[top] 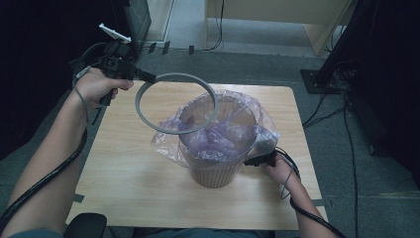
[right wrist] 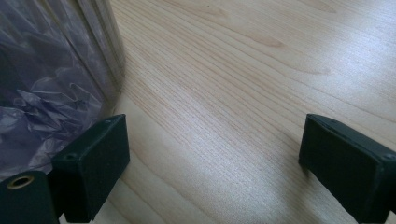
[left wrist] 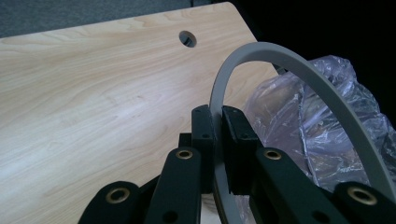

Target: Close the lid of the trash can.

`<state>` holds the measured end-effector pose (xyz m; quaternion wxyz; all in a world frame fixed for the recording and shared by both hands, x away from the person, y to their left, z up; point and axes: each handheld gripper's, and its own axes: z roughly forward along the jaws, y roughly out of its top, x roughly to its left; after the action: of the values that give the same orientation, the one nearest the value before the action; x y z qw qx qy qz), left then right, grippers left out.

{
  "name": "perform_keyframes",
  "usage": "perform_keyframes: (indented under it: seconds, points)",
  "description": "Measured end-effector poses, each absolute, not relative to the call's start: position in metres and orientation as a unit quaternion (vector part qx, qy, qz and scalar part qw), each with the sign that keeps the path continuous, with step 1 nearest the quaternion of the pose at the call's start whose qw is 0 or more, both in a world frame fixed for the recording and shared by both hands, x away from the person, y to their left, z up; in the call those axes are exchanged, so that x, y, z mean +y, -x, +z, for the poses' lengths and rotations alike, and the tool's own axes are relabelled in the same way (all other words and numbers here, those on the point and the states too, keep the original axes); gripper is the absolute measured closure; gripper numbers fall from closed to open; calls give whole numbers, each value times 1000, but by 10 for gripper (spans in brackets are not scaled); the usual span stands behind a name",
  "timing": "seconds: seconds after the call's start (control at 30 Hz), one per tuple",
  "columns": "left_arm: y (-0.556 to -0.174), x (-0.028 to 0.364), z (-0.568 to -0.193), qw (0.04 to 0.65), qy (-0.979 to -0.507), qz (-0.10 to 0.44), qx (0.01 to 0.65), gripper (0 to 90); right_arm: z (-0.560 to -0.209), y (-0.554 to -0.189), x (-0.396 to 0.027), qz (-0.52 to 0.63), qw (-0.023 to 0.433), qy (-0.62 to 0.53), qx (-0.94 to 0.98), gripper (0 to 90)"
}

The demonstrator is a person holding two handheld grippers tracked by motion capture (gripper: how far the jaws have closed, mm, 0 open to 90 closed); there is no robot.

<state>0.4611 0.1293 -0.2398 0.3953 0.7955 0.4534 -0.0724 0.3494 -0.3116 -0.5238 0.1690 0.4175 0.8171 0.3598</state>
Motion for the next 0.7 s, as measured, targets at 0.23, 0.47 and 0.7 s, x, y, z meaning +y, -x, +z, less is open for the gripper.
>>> perform_keyframes:
  seconds: [0.23,0.47,0.7]
  points:
    - [-461,114,-243,397,-801,-80,441,842,-524,-349,-312,360,169,-418,817,81]
    - [-458,99,-242,399,-809,-87,424,842,-524,-349,-312,360,169,-418,817,81]
    - [-454,86,-243,396,-817,-90,409,842,-524,-349,-312,360,169,-418,817,81]
